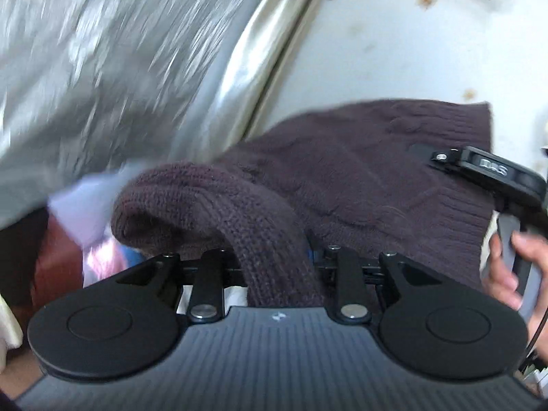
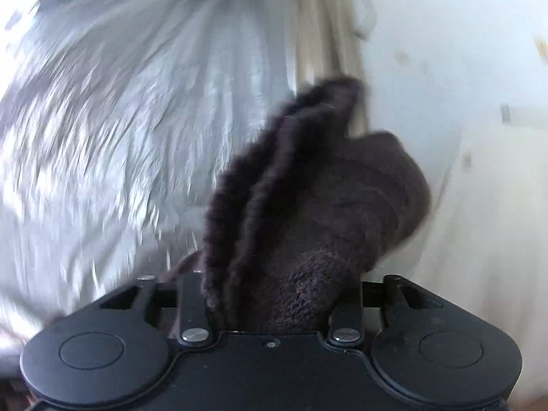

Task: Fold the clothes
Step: 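Carry the folded sweater with both tools toward the stack of white clothes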

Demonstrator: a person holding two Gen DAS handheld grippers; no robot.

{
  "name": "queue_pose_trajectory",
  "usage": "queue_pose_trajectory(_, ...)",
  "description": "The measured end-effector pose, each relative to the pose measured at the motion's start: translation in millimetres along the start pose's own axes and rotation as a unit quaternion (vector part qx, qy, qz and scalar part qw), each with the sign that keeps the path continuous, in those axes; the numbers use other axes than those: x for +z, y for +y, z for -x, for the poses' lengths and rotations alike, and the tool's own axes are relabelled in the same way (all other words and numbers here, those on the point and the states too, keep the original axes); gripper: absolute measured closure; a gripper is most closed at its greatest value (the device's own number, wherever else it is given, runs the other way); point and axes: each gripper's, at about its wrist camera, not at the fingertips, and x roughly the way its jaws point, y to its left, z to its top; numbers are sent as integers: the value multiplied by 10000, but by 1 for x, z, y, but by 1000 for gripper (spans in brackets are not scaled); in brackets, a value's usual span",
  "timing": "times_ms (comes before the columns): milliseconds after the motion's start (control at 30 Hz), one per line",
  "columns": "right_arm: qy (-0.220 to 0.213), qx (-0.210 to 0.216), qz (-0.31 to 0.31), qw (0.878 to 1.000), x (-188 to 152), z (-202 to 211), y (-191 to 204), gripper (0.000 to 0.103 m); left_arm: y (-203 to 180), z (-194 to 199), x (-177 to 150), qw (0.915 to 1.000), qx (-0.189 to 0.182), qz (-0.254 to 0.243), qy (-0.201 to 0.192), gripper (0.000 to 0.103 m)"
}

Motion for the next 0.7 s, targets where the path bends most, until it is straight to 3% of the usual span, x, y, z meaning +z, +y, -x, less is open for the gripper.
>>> queue_pose_trajectory(100,651,-301,-507,9961,-67,-73,-38,48,36,-82,-42,9932,337,210,1092,77)
queue_pose_trajectory(167,1318,-717,-773,9857,-124,-115,-59,47,51,-100,-71,9929,562,279,1008,76)
queue_pose_trajectory(200,1397,-863,-889,9824,-151,-127,-67,47,58,-105,-84,9934,656,318,888,76)
queue_pose_trajectory(233,1109,-815,-1055,9848,-171,-126,-71,47,61,-104,-91,9943,655,365,762,76)
queue_pose_trajectory(267,875,-750,-1041,9879,-175,-125,-72,49,62,-99,-93,9954,592,417,632,76)
queue_pose_trajectory(400,625,-843,-252,9942,-153,-131,-66,56,43,-92,-87,9977,608,-38,291,74)
queue_pose_trajectory(433,655,-875,-160,9939,-147,-132,-67,52,38,-93,-83,9977,633,-80,217,74)
queue_pose_trajectory(467,793,-986,-219,9917,-144,-135,-74,33,37,-94,-80,9975,682,-73,174,70)
queue_pose_trajectory(533,1155,-1391,-822,9801,-148,-140,-90,11,37,-97,-74,9969,769,-4,162,63)
queue_pose_trajectory(633,1179,-1307,-1961,9647,-158,-119,-114,10,27,-89,-72,9961,839,-203,205,62)
queue_pose_trajectory(700,802,-1333,-2040,9665,-160,-93,-119,11,16,-81,-72,9936,1004,-489,180,61)
